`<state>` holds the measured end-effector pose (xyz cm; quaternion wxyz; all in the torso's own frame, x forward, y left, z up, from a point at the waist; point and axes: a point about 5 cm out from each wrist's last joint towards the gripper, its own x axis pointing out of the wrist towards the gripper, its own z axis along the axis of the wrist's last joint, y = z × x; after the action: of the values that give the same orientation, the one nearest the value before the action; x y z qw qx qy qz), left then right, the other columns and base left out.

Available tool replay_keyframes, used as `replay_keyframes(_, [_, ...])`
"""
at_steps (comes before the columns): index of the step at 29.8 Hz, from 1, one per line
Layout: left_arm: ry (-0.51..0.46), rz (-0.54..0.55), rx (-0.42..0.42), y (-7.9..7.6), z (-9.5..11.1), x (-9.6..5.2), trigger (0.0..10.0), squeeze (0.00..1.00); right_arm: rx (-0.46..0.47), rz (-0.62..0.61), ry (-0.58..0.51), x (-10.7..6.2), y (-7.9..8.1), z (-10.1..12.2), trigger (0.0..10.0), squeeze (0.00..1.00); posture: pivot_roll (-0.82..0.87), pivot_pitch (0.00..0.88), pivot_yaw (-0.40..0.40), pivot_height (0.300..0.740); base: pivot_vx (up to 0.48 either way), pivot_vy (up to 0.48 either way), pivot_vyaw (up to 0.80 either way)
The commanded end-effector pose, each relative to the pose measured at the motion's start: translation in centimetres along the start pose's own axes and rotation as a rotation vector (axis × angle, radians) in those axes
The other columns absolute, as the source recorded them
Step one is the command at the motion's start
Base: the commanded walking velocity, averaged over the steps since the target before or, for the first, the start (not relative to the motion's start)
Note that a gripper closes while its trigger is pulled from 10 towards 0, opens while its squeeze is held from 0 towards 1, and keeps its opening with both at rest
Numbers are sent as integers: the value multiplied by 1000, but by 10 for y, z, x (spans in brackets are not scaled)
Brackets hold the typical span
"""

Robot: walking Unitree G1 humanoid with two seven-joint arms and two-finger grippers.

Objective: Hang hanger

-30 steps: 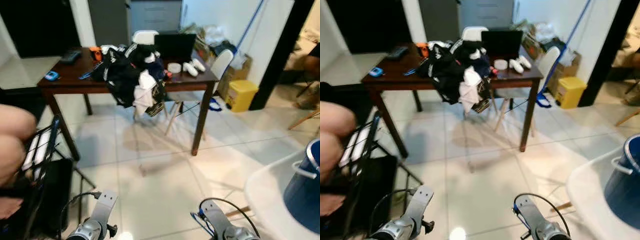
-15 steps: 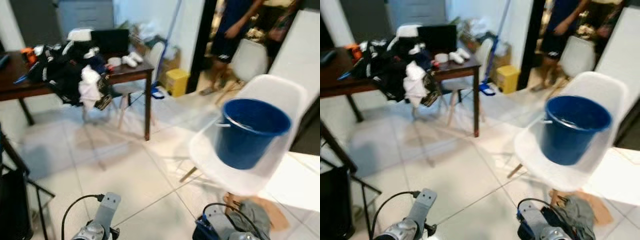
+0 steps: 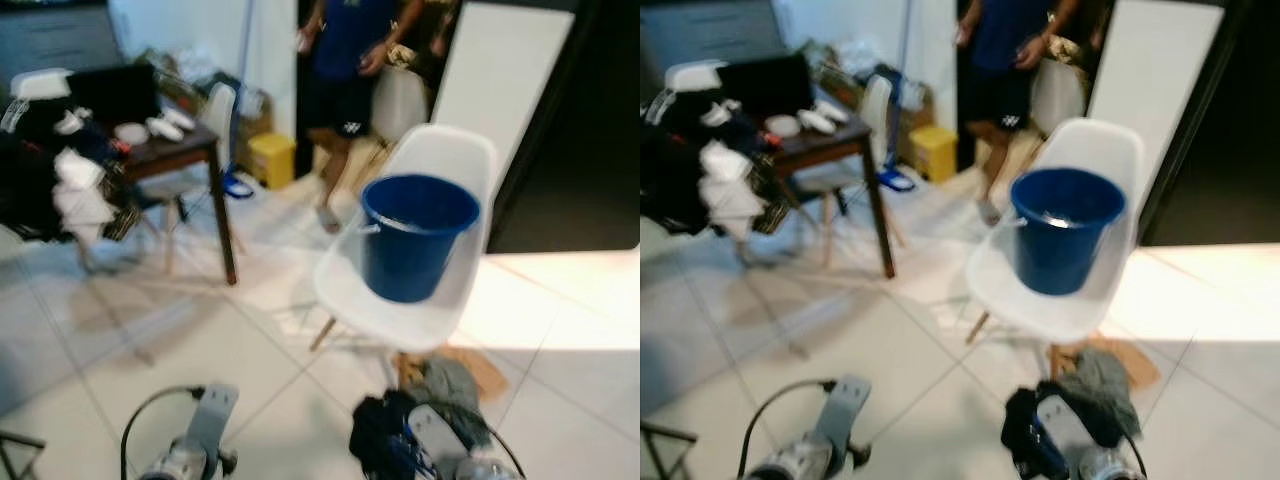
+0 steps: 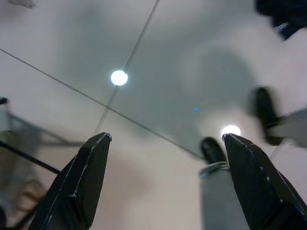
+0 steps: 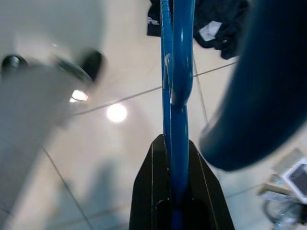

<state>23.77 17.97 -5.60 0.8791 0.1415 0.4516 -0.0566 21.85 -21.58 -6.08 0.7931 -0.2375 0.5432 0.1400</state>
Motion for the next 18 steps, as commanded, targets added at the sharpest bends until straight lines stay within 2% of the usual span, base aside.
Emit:
replay_keyframes(1, [0, 1, 12, 3, 0, 0, 10000, 0, -3, -6, 7, -1, -3, -2, 10000, 0, 14, 0, 8, 740, 0, 0, -800])
replay_keyframes(6, [5, 8, 18, 6, 1, 0, 10000, 0, 2, -5, 6, 0, -3, -2, 10000, 0, 9, 0, 12, 740, 0, 0, -800])
replay_keyframes(12, [-8, 14, 16, 7, 14, 0, 10000, 0, 30, -2, -2, 0, -1, -1, 10000, 0, 16, 0, 11, 740, 0, 0, -800])
replay_keyframes(18, [13, 2, 28, 5, 16, 1, 10000, 0, 52, 5, -3, 0, 0, -2, 10000, 0, 19, 0, 9, 740, 0, 0, -800])
